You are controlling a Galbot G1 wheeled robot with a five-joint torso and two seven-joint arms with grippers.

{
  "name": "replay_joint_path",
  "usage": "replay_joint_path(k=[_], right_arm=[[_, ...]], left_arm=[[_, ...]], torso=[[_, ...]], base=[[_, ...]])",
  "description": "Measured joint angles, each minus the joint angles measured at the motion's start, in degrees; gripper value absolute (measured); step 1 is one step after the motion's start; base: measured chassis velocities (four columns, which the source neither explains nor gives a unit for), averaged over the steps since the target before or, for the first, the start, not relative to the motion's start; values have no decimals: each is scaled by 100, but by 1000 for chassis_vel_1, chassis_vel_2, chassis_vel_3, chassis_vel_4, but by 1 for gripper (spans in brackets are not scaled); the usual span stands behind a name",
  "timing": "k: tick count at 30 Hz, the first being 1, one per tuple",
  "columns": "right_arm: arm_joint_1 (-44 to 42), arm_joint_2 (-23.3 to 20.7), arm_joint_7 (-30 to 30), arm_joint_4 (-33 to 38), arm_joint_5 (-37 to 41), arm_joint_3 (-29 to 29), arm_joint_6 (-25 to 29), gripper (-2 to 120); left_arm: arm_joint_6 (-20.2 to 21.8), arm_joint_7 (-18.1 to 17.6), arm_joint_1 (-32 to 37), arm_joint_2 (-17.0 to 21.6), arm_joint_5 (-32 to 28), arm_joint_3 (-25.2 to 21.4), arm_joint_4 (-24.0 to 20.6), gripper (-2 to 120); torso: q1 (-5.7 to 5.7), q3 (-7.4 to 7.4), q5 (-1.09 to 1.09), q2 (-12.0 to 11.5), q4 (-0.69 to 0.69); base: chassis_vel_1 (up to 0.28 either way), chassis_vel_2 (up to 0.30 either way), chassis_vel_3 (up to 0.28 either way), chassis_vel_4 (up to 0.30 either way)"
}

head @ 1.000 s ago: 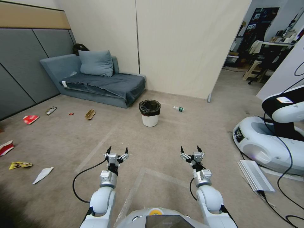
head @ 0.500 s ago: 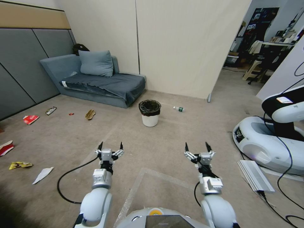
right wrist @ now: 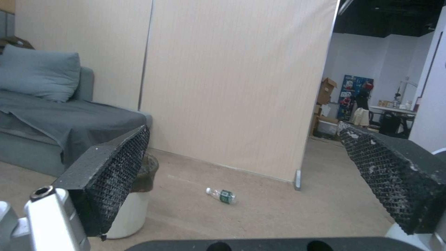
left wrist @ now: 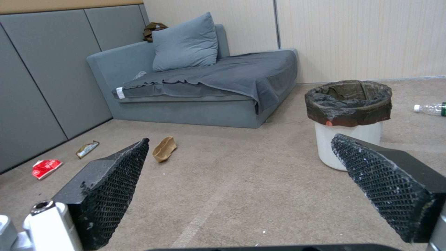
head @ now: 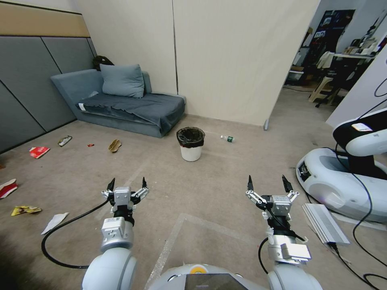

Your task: Pick up the trash bin, then pick up the garbage from the floor and place it into the trash bin.

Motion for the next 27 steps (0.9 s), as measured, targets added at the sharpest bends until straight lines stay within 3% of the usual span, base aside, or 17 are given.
replay_joint_path(k=[11,27], right_arm=[[6,10,-8,-20,16,2,14,100],[16,6,-3,-34,18,2,15,100]], left_arm=[[-152,5,-6,-10,-54,14,20,100],[-164,-22,-15,-17,-56,4,32,100]], torso=[[-1,0,1,0,0],[0,1,0,0,0]], base=[[-36,42,40,-37],[-187,183,184,-186]])
